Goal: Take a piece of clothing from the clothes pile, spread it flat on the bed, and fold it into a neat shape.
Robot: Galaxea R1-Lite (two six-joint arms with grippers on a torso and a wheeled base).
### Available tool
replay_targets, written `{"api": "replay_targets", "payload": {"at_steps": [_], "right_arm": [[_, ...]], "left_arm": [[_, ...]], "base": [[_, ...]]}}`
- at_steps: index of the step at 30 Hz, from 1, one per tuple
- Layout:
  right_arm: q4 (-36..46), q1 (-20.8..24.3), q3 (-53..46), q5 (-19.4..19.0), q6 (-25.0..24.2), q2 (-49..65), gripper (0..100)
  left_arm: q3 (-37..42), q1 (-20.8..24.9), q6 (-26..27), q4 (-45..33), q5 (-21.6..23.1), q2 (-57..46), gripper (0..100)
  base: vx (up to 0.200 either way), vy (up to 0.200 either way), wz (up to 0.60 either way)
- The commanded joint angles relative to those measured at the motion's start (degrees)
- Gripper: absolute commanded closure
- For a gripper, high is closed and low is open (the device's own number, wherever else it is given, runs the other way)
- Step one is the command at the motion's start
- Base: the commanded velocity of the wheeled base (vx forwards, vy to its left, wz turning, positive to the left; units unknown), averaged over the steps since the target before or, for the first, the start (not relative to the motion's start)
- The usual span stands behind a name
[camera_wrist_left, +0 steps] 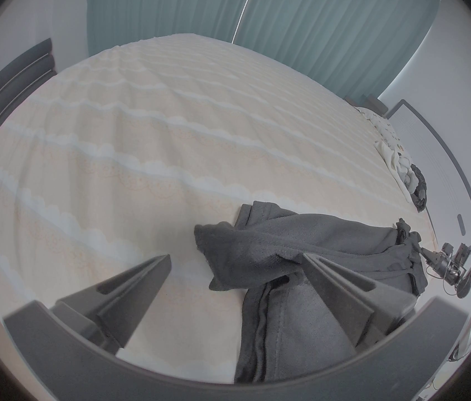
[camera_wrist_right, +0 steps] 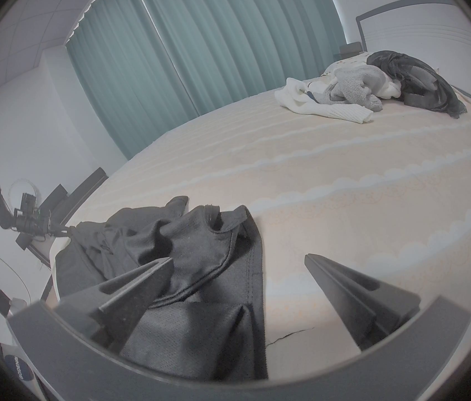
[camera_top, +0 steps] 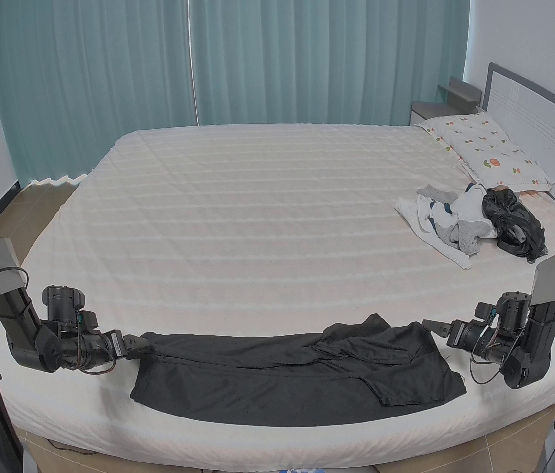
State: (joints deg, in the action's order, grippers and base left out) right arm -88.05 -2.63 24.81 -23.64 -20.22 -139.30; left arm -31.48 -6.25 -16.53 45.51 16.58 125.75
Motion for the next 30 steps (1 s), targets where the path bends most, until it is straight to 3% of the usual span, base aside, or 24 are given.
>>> {"api": "replay_targets", "payload": {"at_steps": [1, 5, 9, 21, 22, 30], "right_arm": [[2.6, 4.7, 0.9, -0.2, -6.2, 8.3, 0], [7.8, 8.7, 3.5, -0.4, -6.6, 7.8, 0], [11.0, 10.8, 4.2, -1.6, -6.1, 5.9, 0], [20.5, 11.1, 11.3, -2.4, 0.7, 0.4, 0], [21.4, 11.1, 11.3, -2.4, 1.4, 0.5, 100], [22.3, 10.7, 10.7, -2.4, 4.3, 0.3, 100]], "left_arm": [[0.9, -1.1, -15.5, -0.6, 3.5, -8.3, 0], [0.8, -0.9, -25.0, -0.6, 4.9, -9.1, 0], [1.3, -0.9, -25.5, -0.3, 5.2, -7.9, 0], [1.5, -0.9, -25.2, -0.1, 5.2, -6.1, 0], [1.5, -0.9, -25.1, -0.1, 5.2, -6.0, 0], [1.5, -0.8, -25.1, -0.1, 5.2, -6.0, 0]], "base": [[0.0, 0.0, 0.0], [0.0, 0.0, 0.0], [0.0, 0.0, 0.0], [0.0, 0.0, 0.0], [0.0, 0.0, 0.0], [0.0, 0.0, 0.0]]}}
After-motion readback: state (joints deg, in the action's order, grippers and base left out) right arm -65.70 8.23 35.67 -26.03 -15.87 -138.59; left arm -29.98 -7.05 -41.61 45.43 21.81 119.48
